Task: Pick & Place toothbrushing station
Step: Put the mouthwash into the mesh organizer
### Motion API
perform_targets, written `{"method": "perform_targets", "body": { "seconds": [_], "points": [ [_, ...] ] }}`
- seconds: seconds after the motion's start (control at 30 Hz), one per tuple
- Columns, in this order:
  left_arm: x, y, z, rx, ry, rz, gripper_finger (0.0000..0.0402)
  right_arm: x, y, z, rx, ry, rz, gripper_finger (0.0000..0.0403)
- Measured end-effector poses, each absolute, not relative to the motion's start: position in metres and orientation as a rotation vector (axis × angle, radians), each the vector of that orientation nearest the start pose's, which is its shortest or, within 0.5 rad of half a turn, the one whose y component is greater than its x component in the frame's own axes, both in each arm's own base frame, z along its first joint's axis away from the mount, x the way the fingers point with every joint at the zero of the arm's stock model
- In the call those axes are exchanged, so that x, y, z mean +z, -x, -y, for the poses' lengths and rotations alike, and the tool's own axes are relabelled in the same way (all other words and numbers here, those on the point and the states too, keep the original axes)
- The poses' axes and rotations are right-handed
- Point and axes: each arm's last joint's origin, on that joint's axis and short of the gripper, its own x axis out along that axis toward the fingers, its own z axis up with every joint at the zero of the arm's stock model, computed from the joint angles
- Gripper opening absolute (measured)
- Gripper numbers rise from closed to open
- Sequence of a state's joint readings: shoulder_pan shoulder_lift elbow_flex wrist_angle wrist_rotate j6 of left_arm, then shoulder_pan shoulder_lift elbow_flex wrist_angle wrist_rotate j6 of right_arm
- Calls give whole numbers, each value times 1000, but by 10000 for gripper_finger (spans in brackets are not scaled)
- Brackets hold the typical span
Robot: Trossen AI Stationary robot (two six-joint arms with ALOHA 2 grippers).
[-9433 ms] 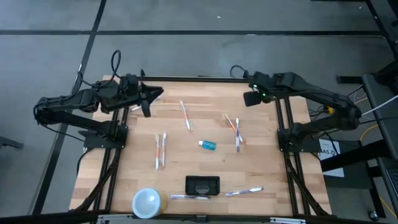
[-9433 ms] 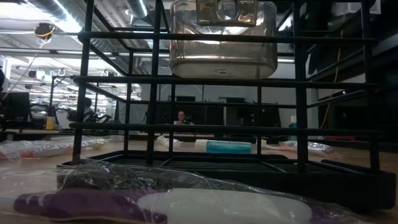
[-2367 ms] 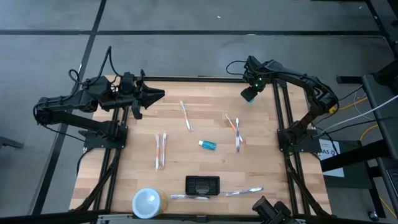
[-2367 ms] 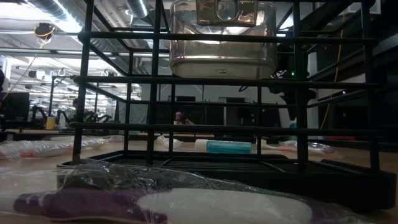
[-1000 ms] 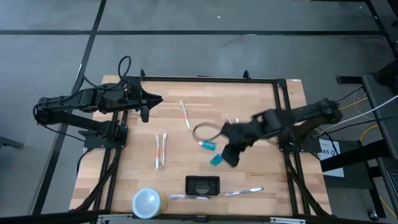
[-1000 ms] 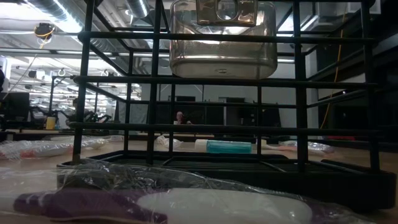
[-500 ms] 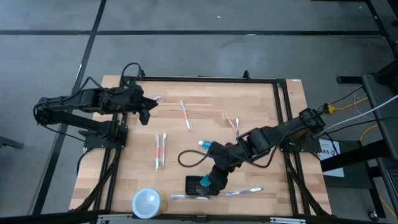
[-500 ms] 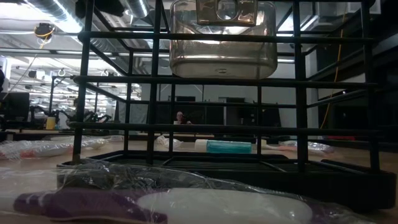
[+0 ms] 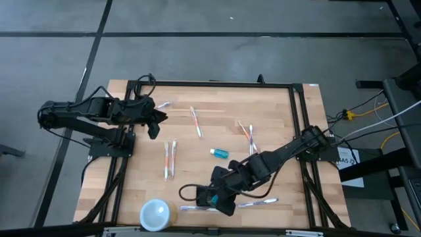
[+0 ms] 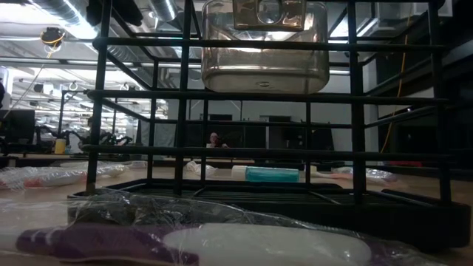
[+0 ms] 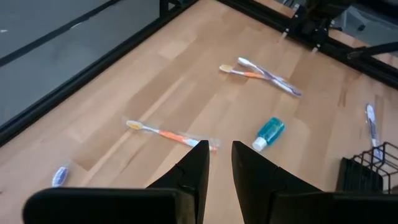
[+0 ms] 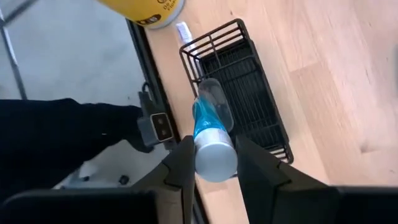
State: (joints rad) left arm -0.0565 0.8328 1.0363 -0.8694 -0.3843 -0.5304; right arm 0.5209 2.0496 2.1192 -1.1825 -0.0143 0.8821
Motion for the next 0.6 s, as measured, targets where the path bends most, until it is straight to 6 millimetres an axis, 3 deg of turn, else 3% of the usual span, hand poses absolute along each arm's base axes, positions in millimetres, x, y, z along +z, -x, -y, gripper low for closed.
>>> {"method": "perform_targets", "body": {
  "seconds": [0.6],
  "points": [
    [348,-145,2,450,349,-561,61,330,-372,-209,-2,-390,-1189,93]
  ]
}}
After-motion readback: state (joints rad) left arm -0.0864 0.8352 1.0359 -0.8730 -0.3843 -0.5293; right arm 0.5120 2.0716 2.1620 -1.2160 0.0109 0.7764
